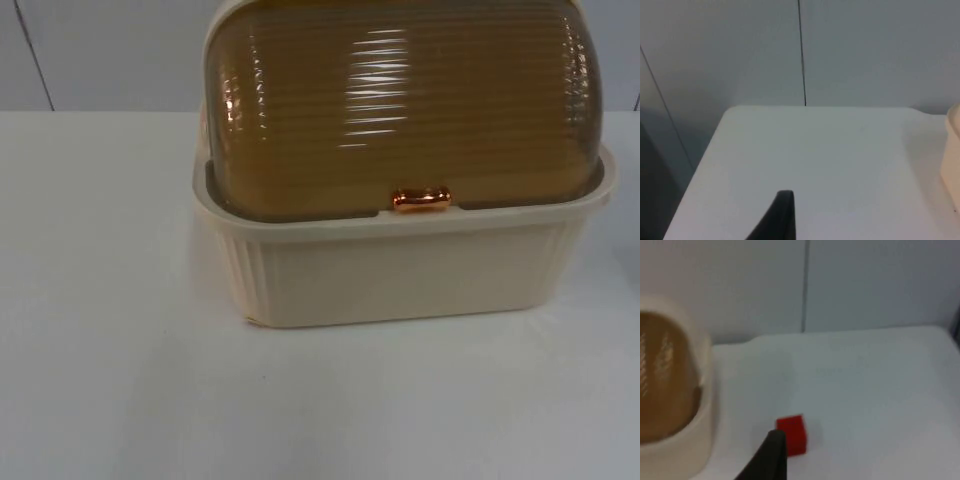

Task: Open the box lid with the left hand, place the block into the box with the right hand, then close the box lid with the left hand.

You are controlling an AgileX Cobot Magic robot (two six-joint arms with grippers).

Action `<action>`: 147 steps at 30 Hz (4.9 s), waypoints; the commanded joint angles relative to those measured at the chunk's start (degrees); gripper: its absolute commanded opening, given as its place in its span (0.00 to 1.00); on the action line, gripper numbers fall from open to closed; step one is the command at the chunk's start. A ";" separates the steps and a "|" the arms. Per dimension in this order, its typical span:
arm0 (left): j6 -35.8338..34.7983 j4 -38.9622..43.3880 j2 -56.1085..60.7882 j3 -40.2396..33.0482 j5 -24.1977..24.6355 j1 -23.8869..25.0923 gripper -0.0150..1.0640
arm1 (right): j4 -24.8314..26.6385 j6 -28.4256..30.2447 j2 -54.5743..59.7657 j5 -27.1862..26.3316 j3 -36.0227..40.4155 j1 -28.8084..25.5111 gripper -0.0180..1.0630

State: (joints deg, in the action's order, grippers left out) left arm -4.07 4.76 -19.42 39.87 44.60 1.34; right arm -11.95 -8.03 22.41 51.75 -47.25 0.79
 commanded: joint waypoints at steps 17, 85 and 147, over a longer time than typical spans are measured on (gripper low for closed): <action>4.07 -2.89 -34.97 8.85 -10.04 -5.52 0.97 | -4.46 -5.03 29.24 -11.56 -2.99 3.10 0.98; -38.45 91.24 -87.89 18.14 -22.18 -61.21 0.01 | -7.86 -4.18 39.94 -18.22 -2.99 0.98 0.98; -7.04 35.42 -75.60 26.70 -27.55 -52.52 0.01 | -8.29 -5.49 34.56 -17.54 -2.99 0.98 0.98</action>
State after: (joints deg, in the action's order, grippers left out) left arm -17.20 53.40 -100.05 68.86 18.31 -51.02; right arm -20.50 -13.30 57.38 34.09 -50.02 2.15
